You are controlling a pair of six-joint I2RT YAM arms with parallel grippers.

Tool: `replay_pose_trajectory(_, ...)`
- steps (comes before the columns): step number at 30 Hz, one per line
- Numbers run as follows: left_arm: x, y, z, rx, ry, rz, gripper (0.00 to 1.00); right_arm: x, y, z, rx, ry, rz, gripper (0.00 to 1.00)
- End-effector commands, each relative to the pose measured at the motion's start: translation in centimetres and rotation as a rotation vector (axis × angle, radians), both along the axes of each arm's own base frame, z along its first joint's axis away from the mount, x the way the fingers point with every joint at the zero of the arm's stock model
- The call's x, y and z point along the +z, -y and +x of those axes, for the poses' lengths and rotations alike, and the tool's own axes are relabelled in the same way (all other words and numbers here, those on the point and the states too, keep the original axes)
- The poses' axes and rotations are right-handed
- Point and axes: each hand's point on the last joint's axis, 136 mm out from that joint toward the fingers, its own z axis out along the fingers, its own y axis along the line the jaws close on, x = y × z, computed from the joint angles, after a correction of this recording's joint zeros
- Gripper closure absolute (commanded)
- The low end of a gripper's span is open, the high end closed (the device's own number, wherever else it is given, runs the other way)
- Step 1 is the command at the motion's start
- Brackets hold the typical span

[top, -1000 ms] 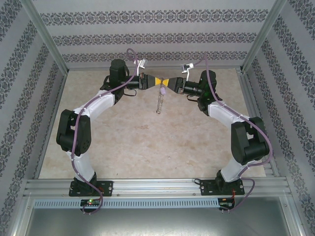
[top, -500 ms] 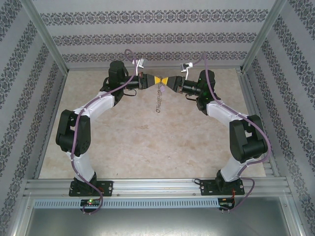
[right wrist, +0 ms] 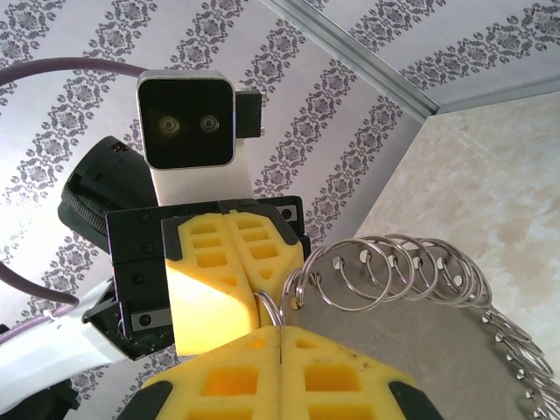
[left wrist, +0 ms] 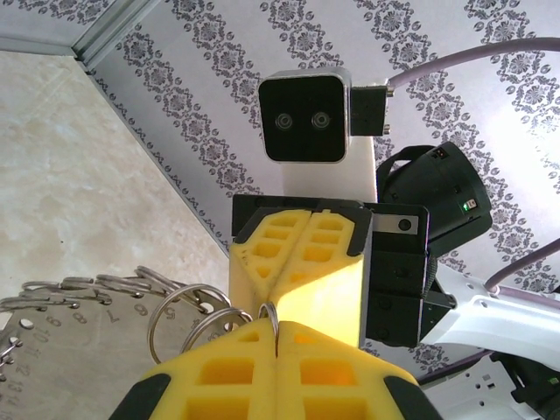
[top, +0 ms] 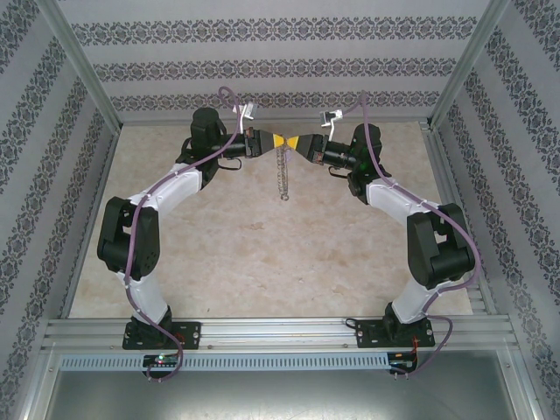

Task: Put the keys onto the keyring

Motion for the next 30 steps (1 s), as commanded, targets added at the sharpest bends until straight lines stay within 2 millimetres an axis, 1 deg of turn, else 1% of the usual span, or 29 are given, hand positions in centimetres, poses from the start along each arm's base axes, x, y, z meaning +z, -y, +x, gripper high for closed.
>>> replay_pose_trajectory(1,1.7,0.5,-1.6,-0.035,0.062,-0.016,1.0,2.4,-1.8,-1.4,0.055,0.09,0.025,0.74)
replay_pose_trajectory(2,1.8,0.5,-1.6,-0.036,0.065,-0.017,1.0,2.4,-1.9,-1.3,0.05,0.088,0.025,0.68)
replay_pose_trajectory(3,1.9,0.5,-1.7,-0.038,0.068,-0.018,1.0,2.3,-1.8,-1.2,0.043,0.085,0.025,0.67)
replay_pose_trajectory(12,2.3,0.4,-2.0,-0.043,0.08,-0.019,1.0,1.9,-1.4,-0.4,0.005,0.069,0.028,0.65)
replay_pose_trajectory(14,2.4,0.4,-2.1,-0.046,0.08,-0.021,1.0,1.6,-1.1,0.0,-0.013,0.062,0.026,0.64)
replay_pose_trajectory(16,2.5,0.4,-2.2,-0.047,0.085,-0.022,1.0,1.2,-0.7,0.4,-0.04,0.049,0.024,0.61)
replay_pose_trajectory(18,2.5,0.4,-2.2,-0.047,0.083,-0.022,1.0,0.9,-0.1,0.9,-0.065,0.039,0.025,0.61)
replay_pose_trajectory(20,2.4,0.4,-2.2,-0.046,0.082,-0.022,1.0,0.9,0.1,1.0,-0.065,0.037,0.033,0.63)
replay_pose_trajectory(24,2.5,0.4,-2.1,-0.042,0.084,-0.023,1.0,1.3,-0.3,0.5,-0.037,0.046,0.038,0.7)
replay_pose_trajectory(28,2.5,0.4,-1.9,-0.04,0.084,-0.024,1.0,1.3,-0.7,-0.3,-0.01,0.051,0.036,0.74)
replay_pose_trajectory(30,2.5,0.5,-1.8,-0.038,0.083,-0.024,1.0,1.2,-0.6,-0.6,-0.008,0.049,0.034,0.75)
